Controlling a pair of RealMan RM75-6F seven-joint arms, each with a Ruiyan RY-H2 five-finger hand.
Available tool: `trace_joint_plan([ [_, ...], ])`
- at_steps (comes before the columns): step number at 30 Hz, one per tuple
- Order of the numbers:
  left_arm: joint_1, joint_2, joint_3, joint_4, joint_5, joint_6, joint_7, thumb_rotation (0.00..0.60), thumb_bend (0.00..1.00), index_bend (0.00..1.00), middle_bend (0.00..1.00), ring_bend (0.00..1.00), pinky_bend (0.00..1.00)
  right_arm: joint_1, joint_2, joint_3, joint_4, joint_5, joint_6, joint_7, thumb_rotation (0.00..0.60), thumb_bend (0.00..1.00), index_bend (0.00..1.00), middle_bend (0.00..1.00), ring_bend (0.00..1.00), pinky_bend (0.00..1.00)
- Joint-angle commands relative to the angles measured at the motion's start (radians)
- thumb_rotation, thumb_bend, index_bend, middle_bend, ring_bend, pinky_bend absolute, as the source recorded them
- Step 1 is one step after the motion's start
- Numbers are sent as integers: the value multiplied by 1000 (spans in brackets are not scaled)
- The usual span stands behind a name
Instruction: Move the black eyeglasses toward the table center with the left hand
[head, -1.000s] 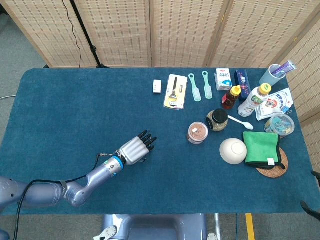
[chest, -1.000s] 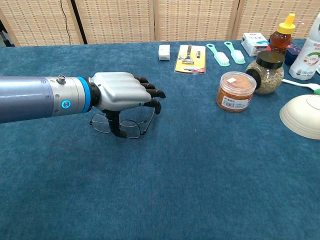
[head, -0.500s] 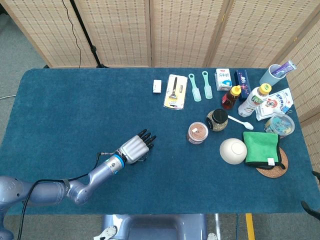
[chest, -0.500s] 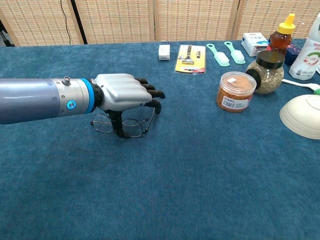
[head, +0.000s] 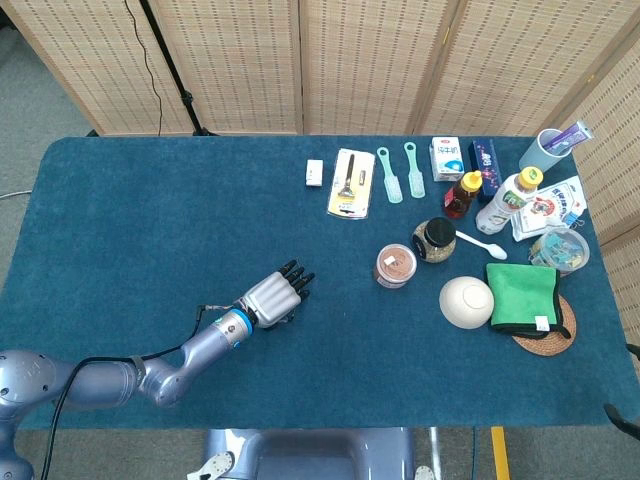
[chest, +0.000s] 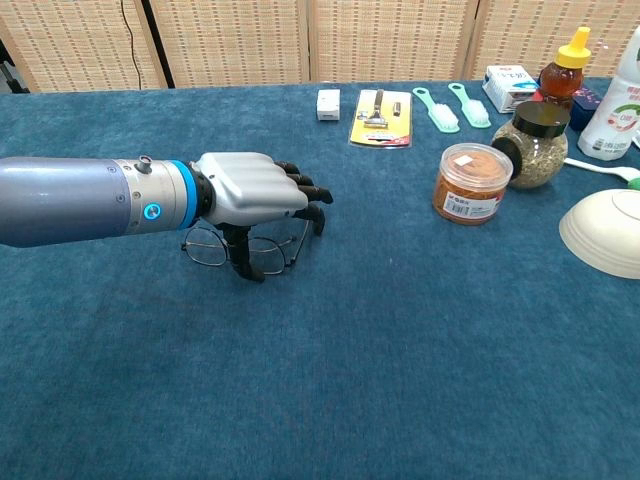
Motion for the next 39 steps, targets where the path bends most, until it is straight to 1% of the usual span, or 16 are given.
trace_joint_plan([
  [1,-1,0,2,0,-3,2,-1,484,209,236,0,0,0,0,0,0,0,1,-1,-1,600,188,189,64,83,167],
  [12,6,-8,14,-1,19,25,-19,483,208,334,0,0,0,0,-2,0,1,3,-4,-3,600,188,189,63,83,167],
  [20,18,-8,16,-2,57,39,-49,484,209,441,0,0,0,2,-2,1,-2,4,-6,-7,600,188,189,63,84,167],
  [33,31,7,18,-28,98,53,-70,484,209,520,0,0,0,5,-2,3,-5,3,-8,-11,600,188,189,64,83,167],
  [39,40,5,16,-31,119,64,-83,483,209,585,0,0,0,6,-2,3,-6,3,-9,-11,600,188,190,63,84,166],
])
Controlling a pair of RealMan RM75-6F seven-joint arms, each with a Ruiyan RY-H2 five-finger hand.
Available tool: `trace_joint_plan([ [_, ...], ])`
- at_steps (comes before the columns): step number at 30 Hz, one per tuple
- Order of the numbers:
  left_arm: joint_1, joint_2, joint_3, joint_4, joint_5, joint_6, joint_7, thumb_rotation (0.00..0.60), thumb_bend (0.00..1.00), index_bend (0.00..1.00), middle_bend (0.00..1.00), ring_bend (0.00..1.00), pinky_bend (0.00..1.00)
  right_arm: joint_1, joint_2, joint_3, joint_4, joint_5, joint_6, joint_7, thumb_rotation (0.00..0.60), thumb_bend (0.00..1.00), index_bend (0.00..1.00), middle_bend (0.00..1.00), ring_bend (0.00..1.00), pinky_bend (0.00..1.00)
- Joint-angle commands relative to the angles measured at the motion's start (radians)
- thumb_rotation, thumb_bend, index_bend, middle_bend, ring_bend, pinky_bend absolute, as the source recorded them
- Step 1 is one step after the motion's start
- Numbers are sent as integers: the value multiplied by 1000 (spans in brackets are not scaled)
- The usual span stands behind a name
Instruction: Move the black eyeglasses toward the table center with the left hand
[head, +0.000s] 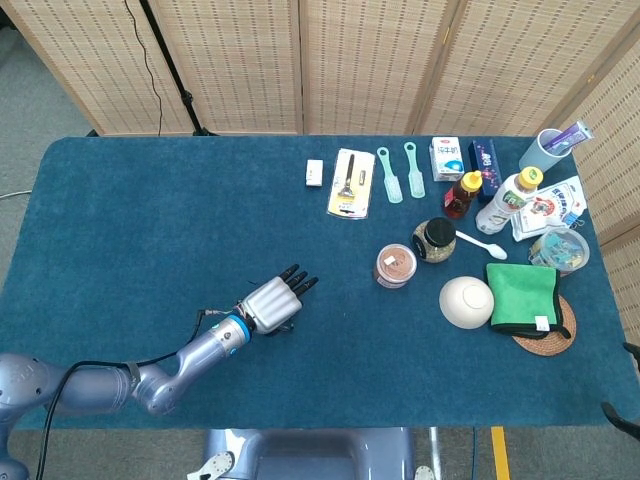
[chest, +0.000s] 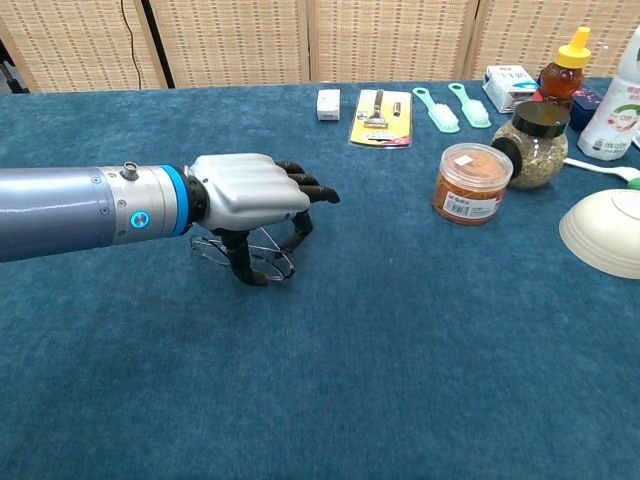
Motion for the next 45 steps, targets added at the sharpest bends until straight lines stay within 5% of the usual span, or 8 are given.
trace_joint_plan([
  [1,5,-2,-1,2,9,5,-7,483,209,591,0,0,0,1,-1,0,0,0,-1,0,600,188,190,63,83,166],
  [10,27,-9,2,3,36,40,-7,484,209,609,0,0,0,1,-2,2,2,2,-1,3,600,188,191,63,84,166],
  [23,75,29,34,-53,71,90,49,483,209,410,0,0,0,5,-8,2,12,-1,-7,14,600,188,191,63,84,167],
  [45,99,25,5,-19,70,74,20,483,209,411,0,0,0,1,2,0,-16,-2,2,-13,600,188,191,63,84,167],
])
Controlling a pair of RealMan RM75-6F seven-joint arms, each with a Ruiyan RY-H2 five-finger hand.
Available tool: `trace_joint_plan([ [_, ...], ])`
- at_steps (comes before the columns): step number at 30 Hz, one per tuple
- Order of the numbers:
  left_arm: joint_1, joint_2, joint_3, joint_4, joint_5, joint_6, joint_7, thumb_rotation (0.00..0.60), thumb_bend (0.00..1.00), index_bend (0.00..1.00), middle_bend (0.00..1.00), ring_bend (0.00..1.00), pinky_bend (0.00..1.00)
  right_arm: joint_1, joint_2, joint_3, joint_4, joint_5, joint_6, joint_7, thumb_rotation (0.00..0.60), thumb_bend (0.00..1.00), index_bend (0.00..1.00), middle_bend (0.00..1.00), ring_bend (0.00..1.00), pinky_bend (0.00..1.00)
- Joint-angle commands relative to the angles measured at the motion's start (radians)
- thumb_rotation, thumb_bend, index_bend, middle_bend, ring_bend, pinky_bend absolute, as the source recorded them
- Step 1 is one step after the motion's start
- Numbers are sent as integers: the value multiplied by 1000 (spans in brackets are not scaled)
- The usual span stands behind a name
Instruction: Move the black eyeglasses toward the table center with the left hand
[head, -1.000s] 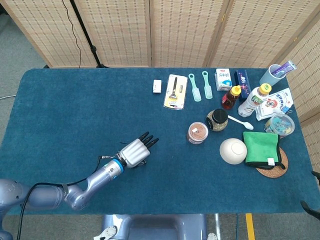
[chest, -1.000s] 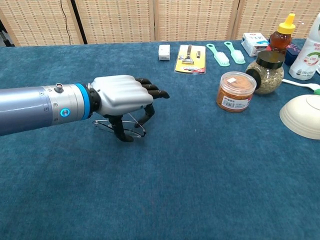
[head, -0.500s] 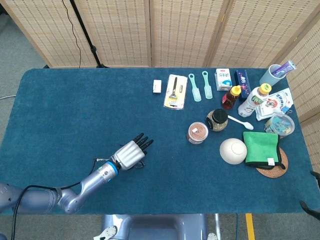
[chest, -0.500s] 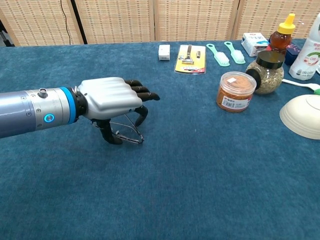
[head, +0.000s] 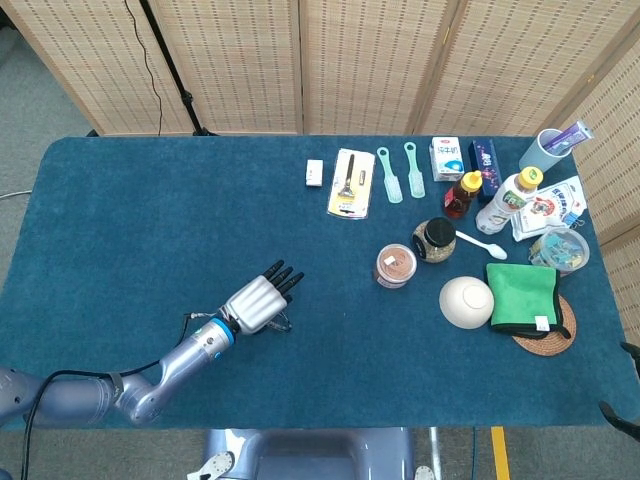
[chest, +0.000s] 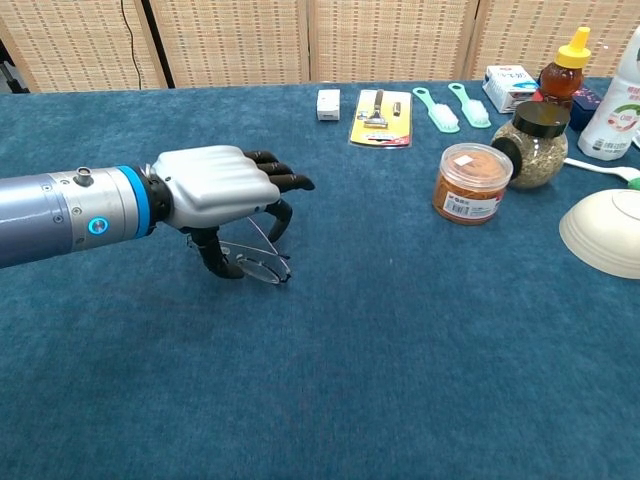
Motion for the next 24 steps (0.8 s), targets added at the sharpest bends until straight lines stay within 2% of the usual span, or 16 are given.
trace_joint_plan([
  [1,2,-5,-2,9,-3,-6,-2,483,209,422,0,0,0,0,0,0,-1,1,0,-1,600,188,191,63,84,168],
  [14,7,-19,-24,37,7,-11,-27,484,209,529,0,0,0,0,3,1,-8,1,1,-8,600,188,195,63,85,172],
  [24,16,-27,-32,50,27,7,-31,483,209,561,0,0,0,0,2,1,-9,3,3,-7,600,188,197,63,85,174],
])
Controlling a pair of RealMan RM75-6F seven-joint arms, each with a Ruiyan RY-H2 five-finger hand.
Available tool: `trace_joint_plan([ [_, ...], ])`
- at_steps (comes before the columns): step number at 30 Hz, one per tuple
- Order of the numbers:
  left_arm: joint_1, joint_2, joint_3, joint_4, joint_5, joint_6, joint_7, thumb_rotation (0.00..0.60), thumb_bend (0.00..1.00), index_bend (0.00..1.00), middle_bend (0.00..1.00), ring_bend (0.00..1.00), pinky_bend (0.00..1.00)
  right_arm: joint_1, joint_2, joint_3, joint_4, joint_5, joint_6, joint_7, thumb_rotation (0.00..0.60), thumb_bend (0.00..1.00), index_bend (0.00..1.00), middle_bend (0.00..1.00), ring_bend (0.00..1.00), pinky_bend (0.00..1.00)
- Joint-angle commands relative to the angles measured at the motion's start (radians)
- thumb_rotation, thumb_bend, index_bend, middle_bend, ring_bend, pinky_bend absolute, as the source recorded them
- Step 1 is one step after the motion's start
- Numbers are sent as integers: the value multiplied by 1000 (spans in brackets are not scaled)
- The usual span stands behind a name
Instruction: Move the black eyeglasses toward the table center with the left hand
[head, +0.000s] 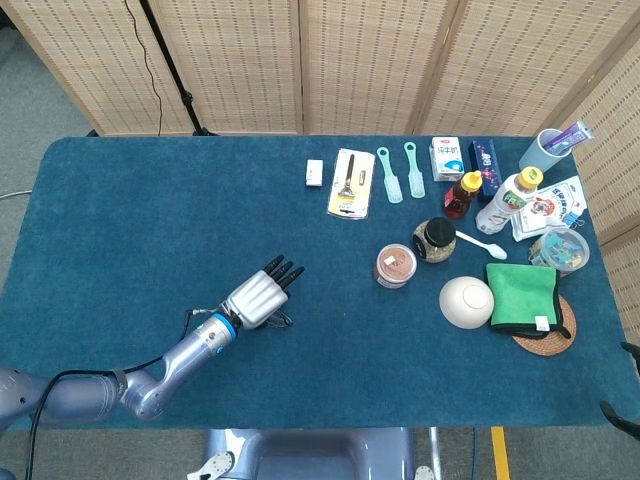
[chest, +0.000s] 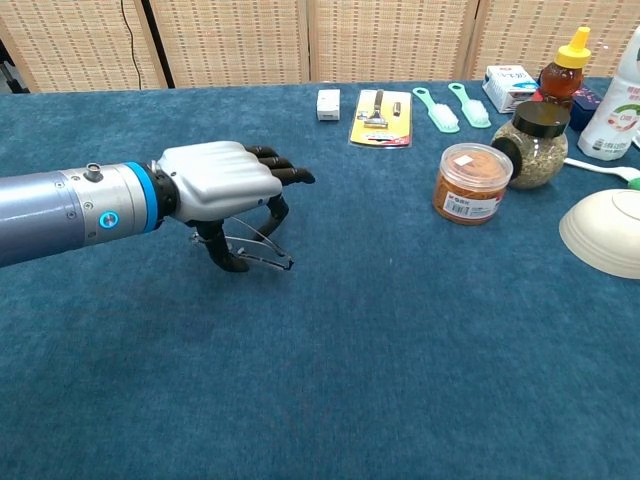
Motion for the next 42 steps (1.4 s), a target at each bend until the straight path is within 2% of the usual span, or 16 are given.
trace_joint_plan([
  [1,8,0,2,-2,16,14,-5,483,209,559,0,0,0,0,-1,0,1,0,-1,0,600,187,197,63,85,174],
  [3,14,7,14,-14,36,20,-1,482,209,537,0,0,0,1,-3,0,2,2,-2,1,600,188,197,63,85,174],
  [11,54,50,45,-76,52,51,12,477,209,319,0,0,0,5,-5,1,8,0,-6,6,600,188,197,63,85,174],
  [17,101,90,72,-132,64,90,6,477,209,284,0,0,0,7,-8,1,10,-3,-8,7,600,188,197,64,85,174],
  [23,144,121,57,-189,108,153,-79,473,209,147,0,0,0,9,-8,1,7,-7,-8,3,600,188,197,64,85,174],
  [27,173,136,36,-233,154,180,-254,459,209,87,0,0,0,9,-9,1,6,-9,-6,2,600,188,197,63,85,174],
  [32,202,142,28,-258,221,179,-548,428,209,36,0,0,0,12,-11,0,7,-10,-10,1,600,188,197,63,85,174],
  [42,221,105,30,-185,337,179,-1013,421,209,15,0,0,0,8,-10,-1,9,-11,-4,6,600,188,197,63,85,174],
])
